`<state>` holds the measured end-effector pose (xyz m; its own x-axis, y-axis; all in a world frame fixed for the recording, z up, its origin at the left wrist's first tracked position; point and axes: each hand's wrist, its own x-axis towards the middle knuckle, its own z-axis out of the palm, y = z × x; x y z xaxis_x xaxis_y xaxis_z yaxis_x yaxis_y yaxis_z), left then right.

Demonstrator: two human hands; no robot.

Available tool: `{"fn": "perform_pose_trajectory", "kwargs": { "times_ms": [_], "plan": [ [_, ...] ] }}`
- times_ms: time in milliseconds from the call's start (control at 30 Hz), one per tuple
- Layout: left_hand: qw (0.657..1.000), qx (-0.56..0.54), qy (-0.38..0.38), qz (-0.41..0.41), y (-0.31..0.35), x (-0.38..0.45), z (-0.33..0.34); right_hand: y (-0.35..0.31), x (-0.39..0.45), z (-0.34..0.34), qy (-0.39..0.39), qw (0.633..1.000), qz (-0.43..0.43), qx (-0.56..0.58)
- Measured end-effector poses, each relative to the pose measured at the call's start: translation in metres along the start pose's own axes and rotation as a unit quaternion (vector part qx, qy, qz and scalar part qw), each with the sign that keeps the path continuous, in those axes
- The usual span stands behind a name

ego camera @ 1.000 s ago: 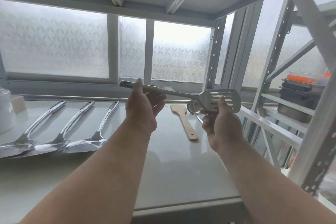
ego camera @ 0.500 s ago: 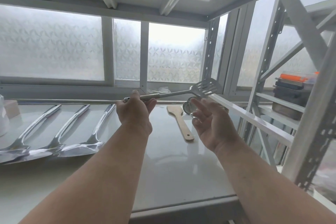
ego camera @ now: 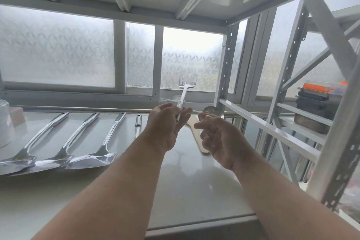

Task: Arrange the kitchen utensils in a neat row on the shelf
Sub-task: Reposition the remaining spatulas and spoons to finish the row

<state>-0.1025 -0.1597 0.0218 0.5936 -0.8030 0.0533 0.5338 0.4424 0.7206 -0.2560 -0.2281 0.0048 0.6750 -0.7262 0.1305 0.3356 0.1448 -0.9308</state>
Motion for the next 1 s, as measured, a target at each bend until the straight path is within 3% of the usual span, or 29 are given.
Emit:
{"fn": "perform_pose_trajectory", "kwargs": {
  "times_ms": [200, 600, 833, 1000],
  "plan": [
    [0.973, 0.207, -0.093, -0.039, -0.007, -0.006, -0.002, 0.008, 0.001, 0.001, -0.038, 0.999, -0.012, -0.036],
    [0.969, 0.236, -0.066, 0.022, -0.015, -0.002, -0.006, 0.016, 0.002, 0.003, -0.034, 0.989, -0.091, -0.110],
    [0.899, 0.418, -0.011, 0.132, -0.019, -0.005, -0.016, 0.020, -0.006, 0.006, -0.037, 0.973, -0.104, -0.204],
    [0.877, 0.456, -0.013, 0.148, -0.021, -0.009, -0.018, 0.023, -0.007, 0.005, -0.040, 0.971, -0.085, -0.221]
  ]
}}
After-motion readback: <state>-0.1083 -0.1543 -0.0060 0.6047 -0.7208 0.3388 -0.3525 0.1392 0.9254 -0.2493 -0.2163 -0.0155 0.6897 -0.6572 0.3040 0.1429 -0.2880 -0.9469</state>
